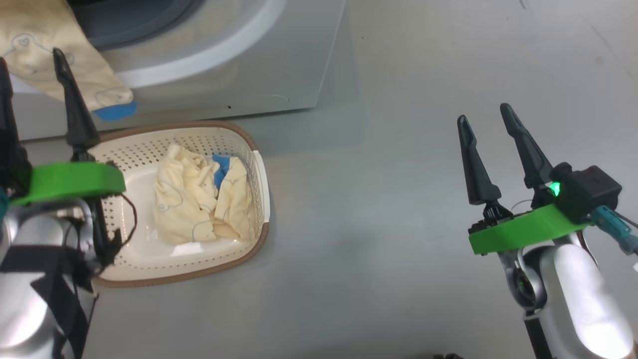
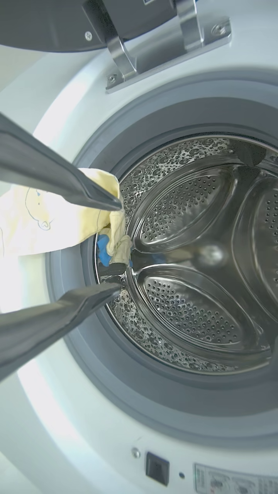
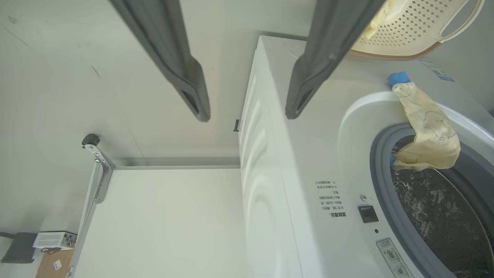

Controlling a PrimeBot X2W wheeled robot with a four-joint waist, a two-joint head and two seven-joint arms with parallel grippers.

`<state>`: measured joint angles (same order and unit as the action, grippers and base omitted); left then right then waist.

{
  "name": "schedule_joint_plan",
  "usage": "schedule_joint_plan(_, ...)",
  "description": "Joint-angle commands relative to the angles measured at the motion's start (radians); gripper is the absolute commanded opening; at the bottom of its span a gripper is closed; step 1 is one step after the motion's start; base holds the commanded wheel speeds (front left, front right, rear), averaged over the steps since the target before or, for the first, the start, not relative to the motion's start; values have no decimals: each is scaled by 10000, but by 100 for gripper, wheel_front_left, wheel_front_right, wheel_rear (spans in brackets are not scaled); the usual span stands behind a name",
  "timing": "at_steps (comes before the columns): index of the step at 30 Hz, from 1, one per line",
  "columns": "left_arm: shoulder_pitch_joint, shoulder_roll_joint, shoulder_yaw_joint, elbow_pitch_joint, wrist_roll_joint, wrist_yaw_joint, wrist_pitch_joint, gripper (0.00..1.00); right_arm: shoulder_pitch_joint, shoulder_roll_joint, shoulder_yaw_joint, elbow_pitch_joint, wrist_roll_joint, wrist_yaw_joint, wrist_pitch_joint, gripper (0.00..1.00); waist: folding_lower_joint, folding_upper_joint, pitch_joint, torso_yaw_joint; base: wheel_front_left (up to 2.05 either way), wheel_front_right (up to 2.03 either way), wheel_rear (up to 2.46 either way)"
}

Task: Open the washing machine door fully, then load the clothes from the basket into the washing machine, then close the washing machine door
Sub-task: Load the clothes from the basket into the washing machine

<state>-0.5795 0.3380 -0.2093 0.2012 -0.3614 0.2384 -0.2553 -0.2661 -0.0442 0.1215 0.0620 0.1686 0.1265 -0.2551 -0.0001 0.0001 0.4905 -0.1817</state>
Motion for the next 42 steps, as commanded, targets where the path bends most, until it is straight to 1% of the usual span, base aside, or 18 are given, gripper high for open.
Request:
schedule_joint_plan(1,344,312,458,-705,150,163,-64,100,171,-60,66,-245,-88,42,-66,100,1,-1,-387,204,0,0,0)
schedule_joint_plan(6,2230,142,322,-1959,397,519,-64,100,456,-60,-78,-160,-262,42,4,100,1,-1,-949,410,0,0,0)
schedule_joint_plan(9,3072,9,131,-2312,414,670,-26,100,601,-60,-110,-149,-378,42,102,100,1,-1,-1278,542,0,0,0)
schedule_joint_plan(13,3809,-213,-171,-2462,352,733,29,100,862,-60,-103,-150,-510,42,257,100,1,-1,-1755,783,0,0,0)
schedule_joint_plan(19,4482,-383,-508,-2331,256,673,42,100,1380,-60,28,-207,-550,42,513,100,1,-1,-2567,1068,0,0,0)
schedule_joint_plan(25,5057,-448,-666,-2164,229,733,30,100,1885,-60,107,-420,-570,42,822,100,1,-1,-3298,1139,0,0,0)
schedule_joint_plan(36,5631,-489,-741,-2130,137,806,7,100,2661,-60,-54,-867,-454,42,1147,100,1,-1,-4033,1034,0,0,0)
schedule_joint_plan(42,5691,-432,-809,-2189,136,810,62,100,2858,-60,-39,-1051,-370,42,1248,100,1,-1,-4125,970,0,0,0)
